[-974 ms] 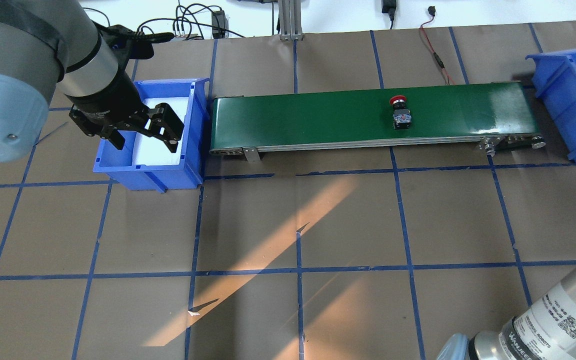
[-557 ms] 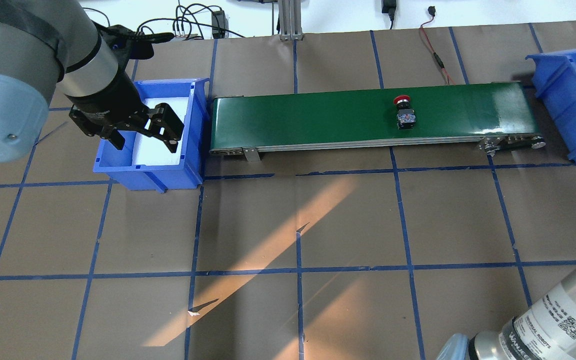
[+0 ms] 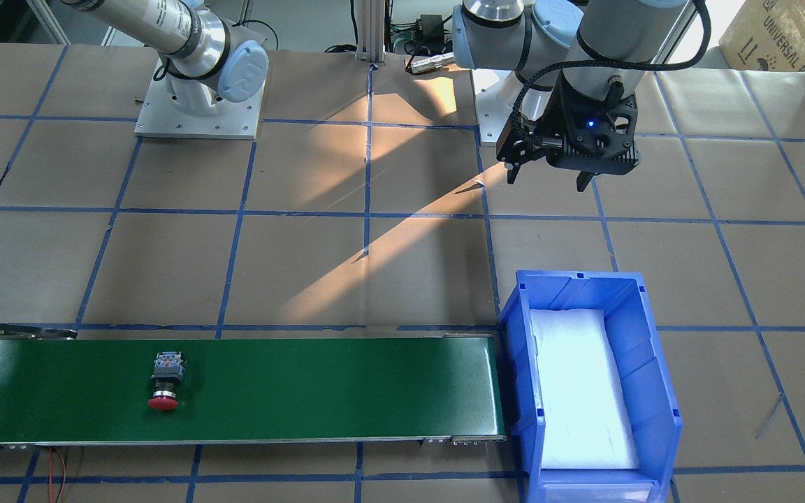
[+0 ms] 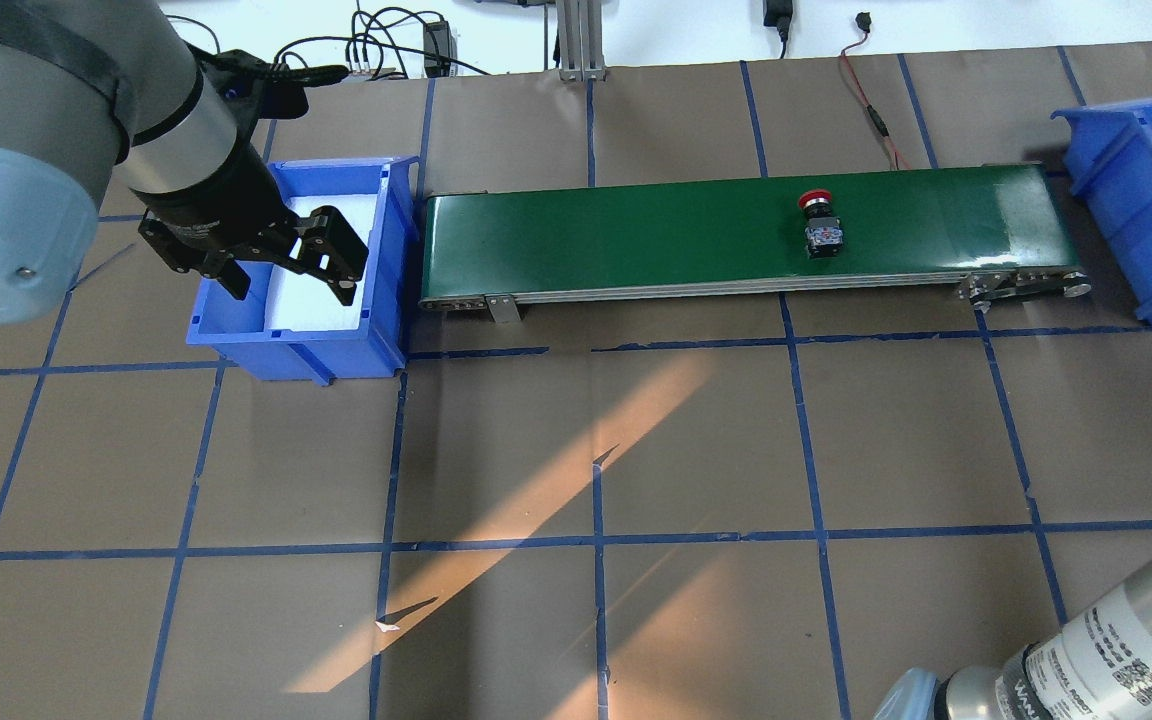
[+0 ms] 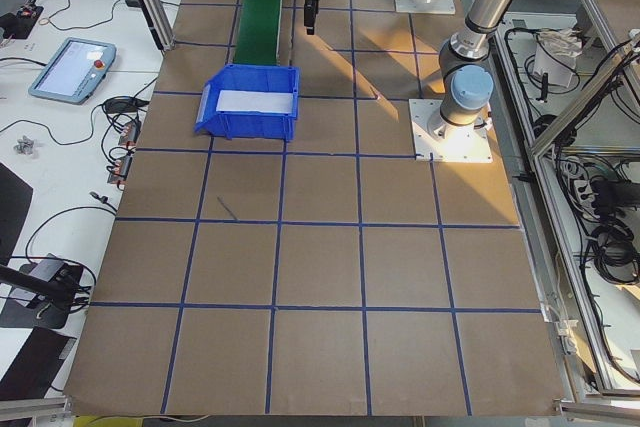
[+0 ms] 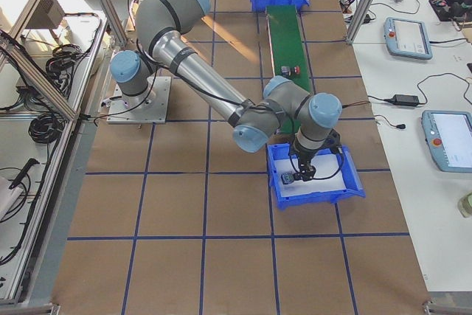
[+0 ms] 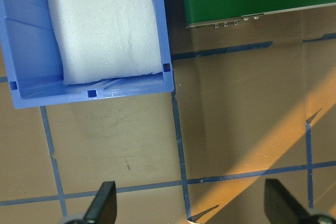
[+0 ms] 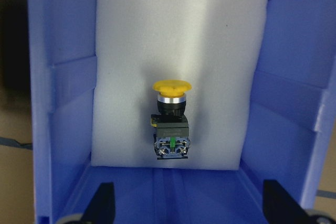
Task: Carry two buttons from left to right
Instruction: 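Carry the yellow button into the far blue bin and lower it, then move the open right gripper down over the red button on the belt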
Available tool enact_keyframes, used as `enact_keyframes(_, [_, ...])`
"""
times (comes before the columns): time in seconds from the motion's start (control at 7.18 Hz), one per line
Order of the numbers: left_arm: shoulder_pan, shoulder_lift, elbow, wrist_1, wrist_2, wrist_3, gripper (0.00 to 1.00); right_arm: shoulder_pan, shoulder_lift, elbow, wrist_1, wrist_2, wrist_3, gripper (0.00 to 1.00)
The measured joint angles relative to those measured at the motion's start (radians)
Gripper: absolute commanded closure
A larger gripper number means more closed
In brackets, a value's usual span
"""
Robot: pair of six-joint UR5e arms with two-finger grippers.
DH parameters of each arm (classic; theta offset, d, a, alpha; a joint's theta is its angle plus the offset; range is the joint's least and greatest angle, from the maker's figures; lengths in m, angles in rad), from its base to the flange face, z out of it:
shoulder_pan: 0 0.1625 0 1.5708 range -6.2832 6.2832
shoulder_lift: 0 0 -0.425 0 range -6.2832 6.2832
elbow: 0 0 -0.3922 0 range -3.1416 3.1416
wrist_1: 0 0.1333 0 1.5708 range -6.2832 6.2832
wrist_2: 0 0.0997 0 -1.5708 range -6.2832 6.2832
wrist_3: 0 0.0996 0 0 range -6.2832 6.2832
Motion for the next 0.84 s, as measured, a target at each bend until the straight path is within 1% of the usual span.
enact_keyframes(0.14, [0.0,0.001,0.001,0.0,0.0,0.001,0.0,0.016,-0.069,0.014,0.026,0.003,0.01,0.0])
enact_keyframes(0.28, [0.0,0.001,0.001,0.0,0.0,0.001,0.0,0.055,-0.118,0.033,0.052,0.004,0.056,0.0])
enact_keyframes(0.42, [0.0,0.001,0.002,0.0,0.0,0.001,0.0,0.124,-0.142,0.049,0.064,0.003,0.155,0.0])
enact_keyframes(0.84, [0.0,0.001,0.002,0.001,0.0,0.001,0.0,0.362,-0.136,0.072,0.067,0.014,0.497,0.0])
